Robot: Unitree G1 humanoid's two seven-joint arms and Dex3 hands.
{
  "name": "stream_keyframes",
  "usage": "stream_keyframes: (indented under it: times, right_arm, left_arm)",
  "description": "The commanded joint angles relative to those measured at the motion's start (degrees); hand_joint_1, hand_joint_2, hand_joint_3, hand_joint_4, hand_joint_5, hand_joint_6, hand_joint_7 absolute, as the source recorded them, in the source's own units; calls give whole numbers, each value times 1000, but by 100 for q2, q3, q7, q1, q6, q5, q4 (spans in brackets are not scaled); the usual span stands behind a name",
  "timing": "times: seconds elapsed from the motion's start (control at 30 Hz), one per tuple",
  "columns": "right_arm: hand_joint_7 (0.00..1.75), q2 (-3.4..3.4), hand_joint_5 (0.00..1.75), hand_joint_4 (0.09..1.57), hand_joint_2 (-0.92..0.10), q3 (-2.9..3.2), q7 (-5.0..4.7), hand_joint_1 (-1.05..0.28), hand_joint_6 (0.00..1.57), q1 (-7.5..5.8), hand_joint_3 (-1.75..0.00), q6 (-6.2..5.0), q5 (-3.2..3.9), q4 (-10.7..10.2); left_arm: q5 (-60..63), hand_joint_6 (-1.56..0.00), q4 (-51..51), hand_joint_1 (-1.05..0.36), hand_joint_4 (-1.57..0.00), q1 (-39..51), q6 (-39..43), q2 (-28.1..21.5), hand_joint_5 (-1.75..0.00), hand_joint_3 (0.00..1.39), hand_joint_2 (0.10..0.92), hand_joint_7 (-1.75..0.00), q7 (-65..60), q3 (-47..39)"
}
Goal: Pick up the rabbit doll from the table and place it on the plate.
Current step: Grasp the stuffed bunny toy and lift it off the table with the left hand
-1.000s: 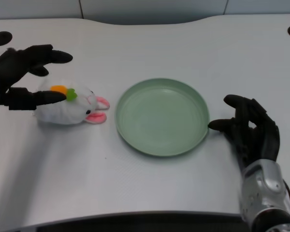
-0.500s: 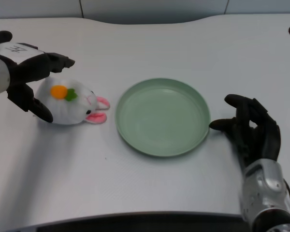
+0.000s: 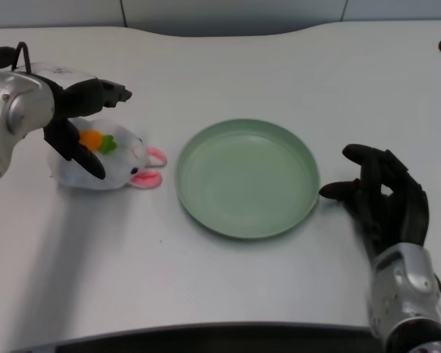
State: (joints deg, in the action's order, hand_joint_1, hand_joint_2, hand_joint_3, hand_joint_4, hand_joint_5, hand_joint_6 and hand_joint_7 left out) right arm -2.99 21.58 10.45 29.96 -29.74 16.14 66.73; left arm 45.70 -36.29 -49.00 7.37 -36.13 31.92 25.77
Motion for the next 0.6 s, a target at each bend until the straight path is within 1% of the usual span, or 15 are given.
stream_keyframes:
  times: [0.03, 0.07, 0.1, 0.13, 0.17, 0.23, 0.27, 0.33, 0.37, 0.47, 0.53, 0.57, 0.6]
  right_arm:
    - [887, 18, 1215, 900, -921, 95, 53, -432, 776, -33, -356, 9, 77, 138]
    - [884, 22, 1211, 901, -921, 103, 50, -430, 778, -35, -355, 3, 68, 138]
    - [879, 31, 1210, 897, -921, 80, -10, -426, 776, -51, -361, -15, 20, 107]
    - [873, 40, 1214, 889, -921, 62, -55, -423, 768, -61, -370, -26, -14, 79]
    - [871, 43, 1218, 884, -921, 50, -84, -421, 763, -65, -375, -24, -33, 52]
    - [877, 27, 1233, 880, -921, 56, -81, -421, 769, -43, -382, -6, -29, 65]
    - [879, 16, 1235, 879, -921, 57, -60, -421, 771, -39, -381, -5, -27, 72]
    - [885, 17, 1233, 885, -921, 55, -17, -422, 777, -59, -385, -20, -18, 56]
    - [886, 18, 1230, 888, -921, 52, -23, -422, 778, -63, -388, -14, -21, 46]
    - [885, 28, 1226, 886, -921, 44, -85, -419, 771, -61, -404, 6, -34, 28]
    - [886, 44, 1229, 882, -921, 50, -79, -416, 765, -76, -412, 13, -16, -7]
    - [887, 51, 1231, 881, -921, 60, -53, -416, 763, -84, -414, 23, 5, -21]
    - [888, 52, 1234, 879, -921, 64, -54, -419, 760, -86, -413, 46, 16, -29]
  left_arm:
    - [72, -14, -501, -1048, -8, -261, 2, 167, -4, 38, 912, -7, -266, 133]
    - [82, -11, -603, -1048, -6, -303, 13, 192, -3, 37, 916, -5, -313, 170]
    - [119, -8, -768, -1048, -3, -376, -7, 242, -2, 36, 919, -3, -340, 232]
    - [158, -4, -903, -1048, -1, -437, -22, 281, 0, 36, 920, -2, -358, 289]
    - [202, -3, -1017, -1048, 0, -490, -25, 311, 0, 36, 920, -1, -382, 345]
    - [225, -27, -1241, -1048, 0, -553, -3, 362, 0, 36, 917, -14, -460, 413]
    - [215, -35, -1330, -1048, 0, -571, 14, 378, 0, 35, 916, -17, -486, 429]
    - [226, -38, -1492, -1048, 1, -621, -2, 417, 1, 30, 915, -18, -467, 480]
    - [269, -37, -1561, -1048, 1, -648, 5, 425, 1, 29, 916, -17, -470, 535]
    - [510, -6, -1750, -1048, 1, -771, -44, 455, 1, 69, 920, -2, -407, 802]
    - [640, 0, -1945, -1048, 1, -864, -60, 502, 1, 71, 918, 0, -373, 959]
    - [689, 0, -2038, -1048, 1, -893, -78, 531, 1, 68, 918, 0, -397, 1018]
    - [721, -5, -2144, -1048, 1, -919, -90, 563, 1, 61, 916, -2, -430, 1068]
